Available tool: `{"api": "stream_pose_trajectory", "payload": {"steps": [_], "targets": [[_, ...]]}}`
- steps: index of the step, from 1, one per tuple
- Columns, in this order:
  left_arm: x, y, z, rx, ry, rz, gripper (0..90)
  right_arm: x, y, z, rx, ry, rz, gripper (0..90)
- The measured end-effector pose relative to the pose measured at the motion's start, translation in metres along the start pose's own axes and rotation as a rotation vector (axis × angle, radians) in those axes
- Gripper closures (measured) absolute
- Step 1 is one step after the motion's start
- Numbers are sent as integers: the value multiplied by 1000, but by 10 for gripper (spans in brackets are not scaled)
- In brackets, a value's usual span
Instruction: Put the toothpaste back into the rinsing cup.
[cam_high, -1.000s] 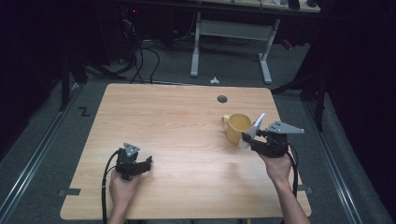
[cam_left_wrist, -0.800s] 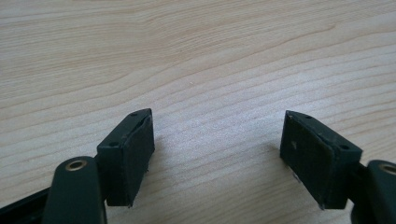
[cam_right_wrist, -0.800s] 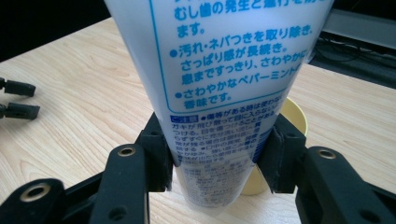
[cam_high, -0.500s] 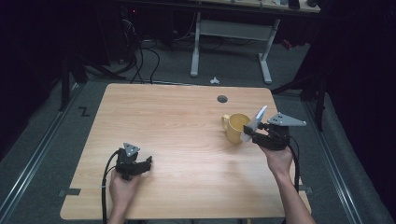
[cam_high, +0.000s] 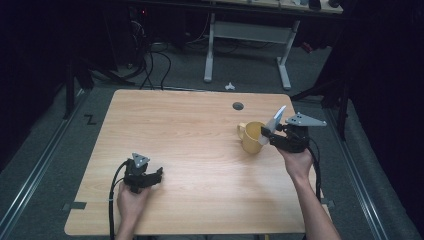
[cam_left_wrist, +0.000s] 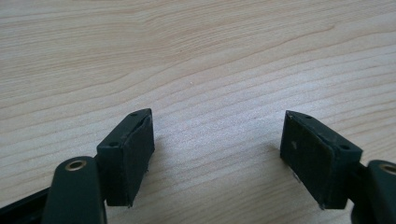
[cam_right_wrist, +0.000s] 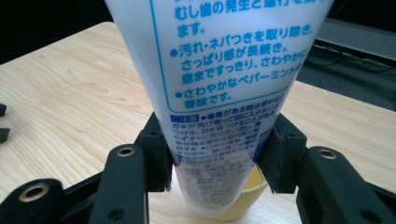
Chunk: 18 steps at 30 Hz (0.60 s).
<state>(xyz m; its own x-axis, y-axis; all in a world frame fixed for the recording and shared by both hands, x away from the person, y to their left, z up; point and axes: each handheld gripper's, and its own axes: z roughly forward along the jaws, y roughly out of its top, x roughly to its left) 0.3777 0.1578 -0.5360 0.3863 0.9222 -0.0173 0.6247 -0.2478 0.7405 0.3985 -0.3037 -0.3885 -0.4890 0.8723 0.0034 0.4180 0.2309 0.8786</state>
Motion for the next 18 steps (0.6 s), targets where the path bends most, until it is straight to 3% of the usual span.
{"api": "stream_pose_trajectory", "payload": {"steps": [7,11,18], "targets": [[0,0,0,1,0,2,264,-3,6,6,-5,5,9,517],[0,0,0,0,-1,0,262,-4,9,10,-10,-27,12,513],[0,0,0,0,1,3,260,-6,13,22,-5,-19,23,513]]}}
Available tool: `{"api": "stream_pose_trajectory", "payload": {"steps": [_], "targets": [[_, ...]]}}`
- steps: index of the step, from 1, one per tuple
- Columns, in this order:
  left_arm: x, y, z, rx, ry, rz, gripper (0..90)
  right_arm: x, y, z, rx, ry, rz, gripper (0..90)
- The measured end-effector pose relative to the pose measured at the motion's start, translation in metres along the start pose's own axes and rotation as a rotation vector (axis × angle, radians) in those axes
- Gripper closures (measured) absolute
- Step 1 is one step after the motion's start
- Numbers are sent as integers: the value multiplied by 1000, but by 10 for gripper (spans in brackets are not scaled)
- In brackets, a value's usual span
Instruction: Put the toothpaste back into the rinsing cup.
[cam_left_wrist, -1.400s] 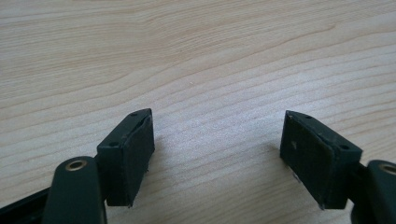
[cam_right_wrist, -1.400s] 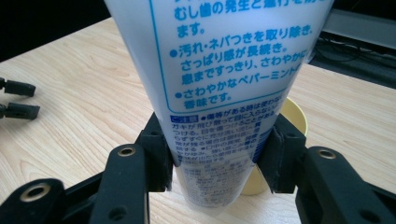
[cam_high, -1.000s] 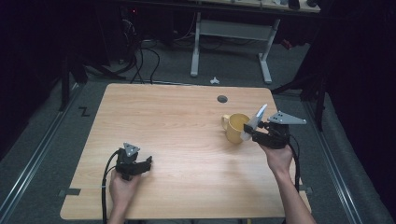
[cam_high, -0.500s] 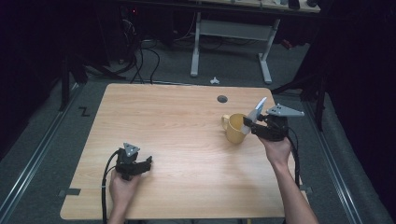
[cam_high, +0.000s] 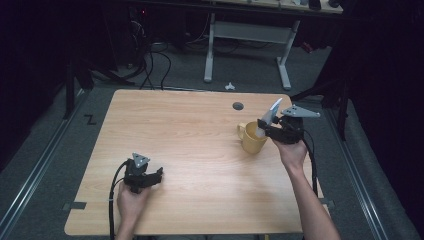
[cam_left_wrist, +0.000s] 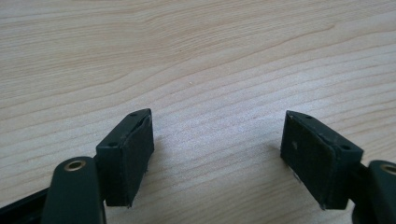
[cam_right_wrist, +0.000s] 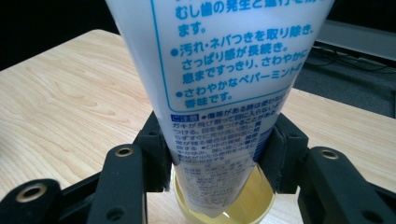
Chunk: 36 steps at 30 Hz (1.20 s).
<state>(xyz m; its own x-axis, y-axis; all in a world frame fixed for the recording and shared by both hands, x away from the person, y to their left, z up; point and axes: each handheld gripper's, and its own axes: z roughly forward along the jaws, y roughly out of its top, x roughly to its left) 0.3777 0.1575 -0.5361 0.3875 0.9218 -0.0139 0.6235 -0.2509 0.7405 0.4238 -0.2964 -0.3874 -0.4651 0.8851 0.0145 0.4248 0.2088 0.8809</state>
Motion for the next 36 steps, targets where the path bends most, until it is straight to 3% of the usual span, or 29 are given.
{"api": "stream_pose_trajectory", "payload": {"steps": [17,26,36], "targets": [[0,0,0,0,0,0,260,-3,-7,27,36,-29,21,504],[0,0,0,0,0,0,259,-4,-12,36,63,-41,4,500],[0,0,0,0,0,0,259,-7,-19,40,74,-46,24,497]]}}
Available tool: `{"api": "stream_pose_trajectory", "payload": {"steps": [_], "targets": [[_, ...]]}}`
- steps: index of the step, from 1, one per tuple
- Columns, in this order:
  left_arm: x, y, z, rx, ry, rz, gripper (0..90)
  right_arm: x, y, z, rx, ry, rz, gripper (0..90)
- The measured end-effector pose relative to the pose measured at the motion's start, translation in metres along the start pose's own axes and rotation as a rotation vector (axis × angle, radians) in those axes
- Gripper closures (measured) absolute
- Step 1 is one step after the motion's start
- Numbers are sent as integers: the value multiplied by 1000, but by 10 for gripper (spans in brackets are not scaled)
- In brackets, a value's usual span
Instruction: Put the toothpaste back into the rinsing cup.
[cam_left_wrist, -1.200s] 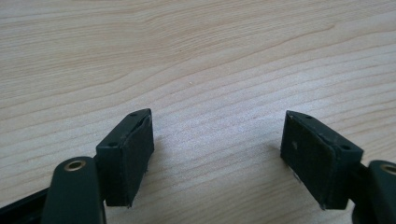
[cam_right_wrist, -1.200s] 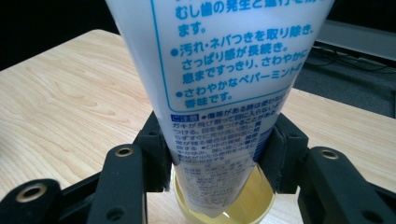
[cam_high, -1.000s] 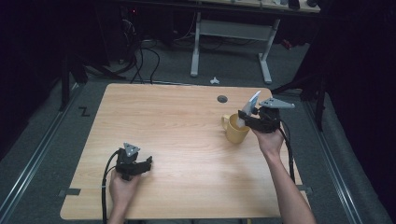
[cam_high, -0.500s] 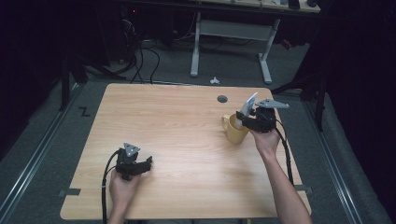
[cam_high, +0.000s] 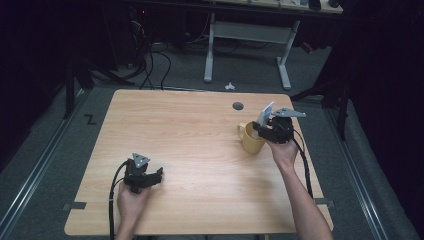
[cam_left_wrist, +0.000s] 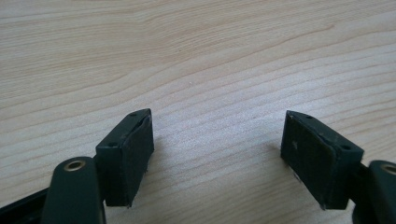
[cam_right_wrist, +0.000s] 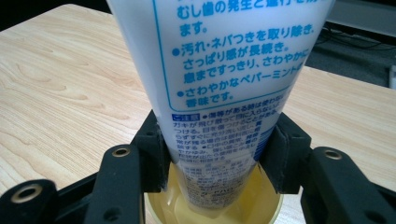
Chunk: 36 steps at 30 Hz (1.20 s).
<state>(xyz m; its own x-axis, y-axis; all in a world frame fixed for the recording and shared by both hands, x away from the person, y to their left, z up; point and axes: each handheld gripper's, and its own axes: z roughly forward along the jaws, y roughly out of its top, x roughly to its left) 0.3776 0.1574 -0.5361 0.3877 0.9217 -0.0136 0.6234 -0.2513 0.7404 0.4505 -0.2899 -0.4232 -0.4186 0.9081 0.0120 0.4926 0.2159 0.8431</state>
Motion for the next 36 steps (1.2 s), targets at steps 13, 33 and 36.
{"api": "stream_pose_trajectory", "payload": {"steps": [13,33,36], "targets": [[0,0,0,0,0,0,259,0,-5,6,25,-1,2,494],[0,0,0,0,0,0,259,-2,-14,20,71,-12,17,488],[0,0,0,0,0,0,259,-3,-16,23,78,-16,20,487]]}}
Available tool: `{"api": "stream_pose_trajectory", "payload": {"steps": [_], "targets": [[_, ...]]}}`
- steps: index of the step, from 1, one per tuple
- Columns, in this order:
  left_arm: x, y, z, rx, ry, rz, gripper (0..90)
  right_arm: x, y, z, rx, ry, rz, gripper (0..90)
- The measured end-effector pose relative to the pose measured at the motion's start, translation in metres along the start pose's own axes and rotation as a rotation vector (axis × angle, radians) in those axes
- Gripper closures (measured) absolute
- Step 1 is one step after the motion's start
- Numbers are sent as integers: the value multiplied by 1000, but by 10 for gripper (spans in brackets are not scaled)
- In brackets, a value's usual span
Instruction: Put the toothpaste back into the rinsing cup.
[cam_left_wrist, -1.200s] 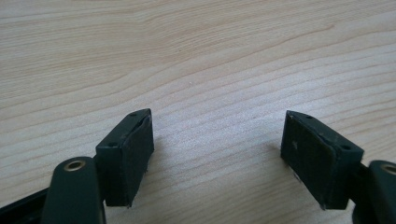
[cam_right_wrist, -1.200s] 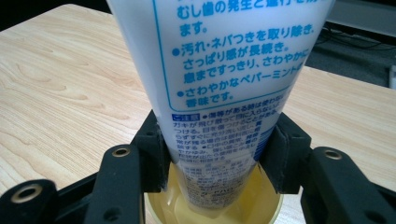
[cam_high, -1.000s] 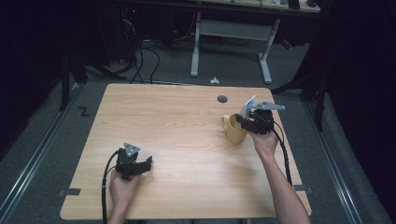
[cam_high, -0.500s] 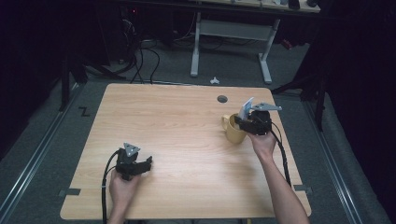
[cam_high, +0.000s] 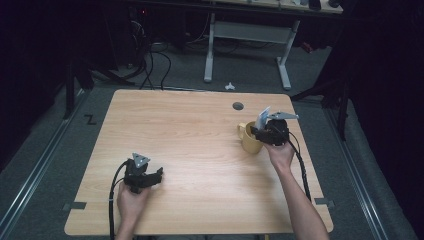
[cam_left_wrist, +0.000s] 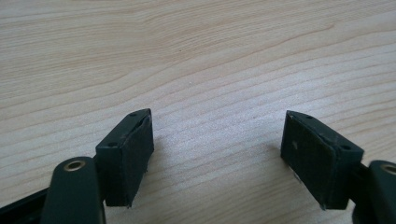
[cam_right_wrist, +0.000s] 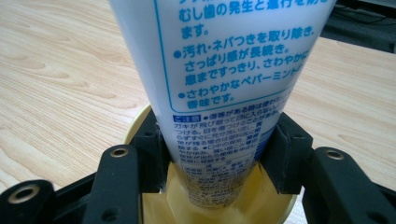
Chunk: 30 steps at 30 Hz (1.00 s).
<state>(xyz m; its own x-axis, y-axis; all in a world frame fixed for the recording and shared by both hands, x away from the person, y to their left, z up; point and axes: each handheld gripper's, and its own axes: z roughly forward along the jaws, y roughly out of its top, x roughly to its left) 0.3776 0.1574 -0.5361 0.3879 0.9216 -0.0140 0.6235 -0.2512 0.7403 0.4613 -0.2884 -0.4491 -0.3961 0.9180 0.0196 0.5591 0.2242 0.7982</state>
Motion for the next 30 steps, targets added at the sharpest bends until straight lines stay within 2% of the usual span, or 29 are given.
{"api": "stream_pose_trajectory", "payload": {"steps": [7,18,21,30], "targets": [[0,0,0,0,0,0,259,-2,-5,5,19,-1,14,484],[0,0,0,0,0,0,259,-1,-6,8,23,3,8,455],[0,0,0,0,0,0,259,1,-7,10,38,-7,-8,452],[0,0,0,0,0,0,259,1,-6,8,26,-2,-5,440]]}}
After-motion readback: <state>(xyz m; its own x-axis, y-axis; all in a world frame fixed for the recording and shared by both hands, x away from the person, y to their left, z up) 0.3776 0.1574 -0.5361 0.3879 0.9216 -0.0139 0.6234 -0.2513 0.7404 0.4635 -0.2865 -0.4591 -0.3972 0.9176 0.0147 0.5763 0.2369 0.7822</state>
